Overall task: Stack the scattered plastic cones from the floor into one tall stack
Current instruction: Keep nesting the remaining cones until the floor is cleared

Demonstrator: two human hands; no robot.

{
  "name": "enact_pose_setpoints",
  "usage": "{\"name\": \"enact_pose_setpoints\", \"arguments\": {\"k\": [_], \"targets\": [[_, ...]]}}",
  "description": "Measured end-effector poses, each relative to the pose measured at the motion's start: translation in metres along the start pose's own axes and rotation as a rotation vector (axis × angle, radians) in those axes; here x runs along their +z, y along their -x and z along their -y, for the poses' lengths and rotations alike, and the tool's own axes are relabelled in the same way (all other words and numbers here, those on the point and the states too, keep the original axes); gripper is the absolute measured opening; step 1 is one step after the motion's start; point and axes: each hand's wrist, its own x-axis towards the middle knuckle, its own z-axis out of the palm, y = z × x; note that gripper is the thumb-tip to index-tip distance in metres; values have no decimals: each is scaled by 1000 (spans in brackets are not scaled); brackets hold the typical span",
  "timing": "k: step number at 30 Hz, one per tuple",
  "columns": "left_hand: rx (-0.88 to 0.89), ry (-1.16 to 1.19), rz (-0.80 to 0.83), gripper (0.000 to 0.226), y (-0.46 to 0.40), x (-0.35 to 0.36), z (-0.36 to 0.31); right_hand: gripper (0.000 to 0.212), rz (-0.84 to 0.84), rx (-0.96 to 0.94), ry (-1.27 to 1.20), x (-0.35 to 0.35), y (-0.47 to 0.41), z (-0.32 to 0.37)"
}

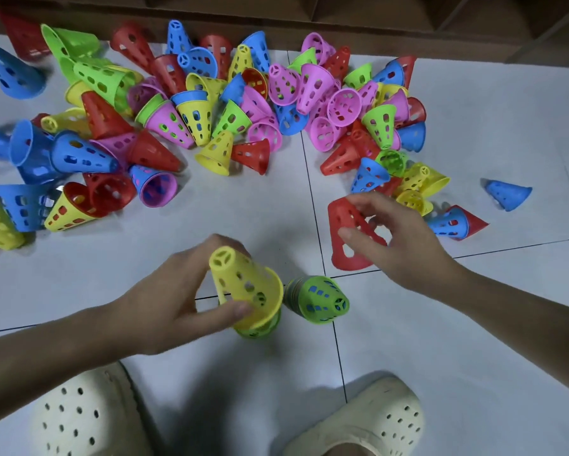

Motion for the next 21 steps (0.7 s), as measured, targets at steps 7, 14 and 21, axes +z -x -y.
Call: {"name": "enact_pose_setpoints", "arguments": {"k": [7, 14, 21], "targets": [[87, -269, 196, 55, 9, 23, 21, 49, 70, -112, 70, -5, 48, 5], [104, -317, 284, 60, -2, 23, 36, 55, 160, -148, 106, 1, 61, -12], [-16, -687, 10, 54, -16, -16, 82, 35, 227, -172, 83, 10, 50, -19]]}}
